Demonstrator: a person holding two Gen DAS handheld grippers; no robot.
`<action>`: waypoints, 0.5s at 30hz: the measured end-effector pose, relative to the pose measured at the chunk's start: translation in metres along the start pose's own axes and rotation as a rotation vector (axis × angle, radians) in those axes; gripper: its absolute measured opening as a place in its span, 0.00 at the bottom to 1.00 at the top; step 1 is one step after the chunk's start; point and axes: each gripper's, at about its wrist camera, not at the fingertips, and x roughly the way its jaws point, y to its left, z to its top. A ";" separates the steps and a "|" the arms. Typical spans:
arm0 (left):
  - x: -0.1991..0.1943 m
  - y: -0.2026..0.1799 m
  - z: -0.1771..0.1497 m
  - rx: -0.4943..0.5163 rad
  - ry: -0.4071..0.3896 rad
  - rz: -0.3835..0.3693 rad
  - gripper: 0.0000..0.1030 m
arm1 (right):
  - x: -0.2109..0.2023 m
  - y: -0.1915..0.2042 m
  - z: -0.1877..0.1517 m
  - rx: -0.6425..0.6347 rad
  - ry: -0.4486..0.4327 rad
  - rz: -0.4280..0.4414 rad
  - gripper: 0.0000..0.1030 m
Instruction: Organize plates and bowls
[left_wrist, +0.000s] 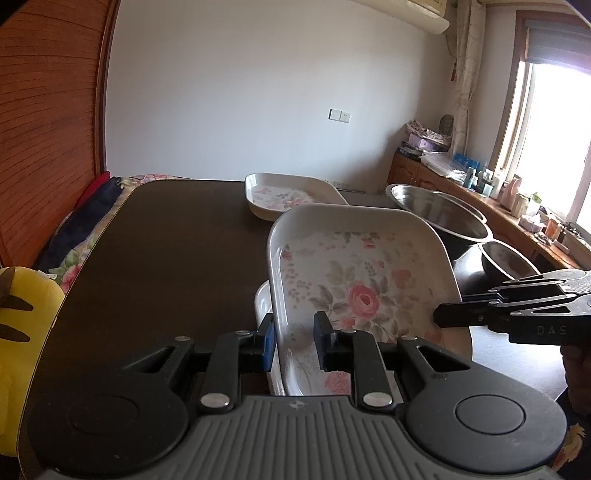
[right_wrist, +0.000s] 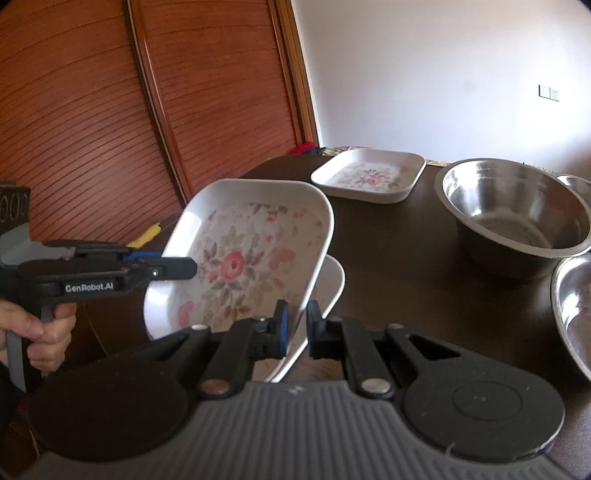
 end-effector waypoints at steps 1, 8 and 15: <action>0.000 -0.001 0.000 -0.001 0.002 0.003 0.51 | 0.000 0.001 0.000 -0.001 0.000 -0.002 0.12; 0.006 0.002 0.000 0.011 0.011 0.021 0.50 | -0.001 0.009 0.000 -0.015 0.007 -0.015 0.12; 0.009 0.001 0.001 0.018 0.012 0.033 0.50 | 0.000 0.013 -0.001 -0.028 0.004 -0.040 0.13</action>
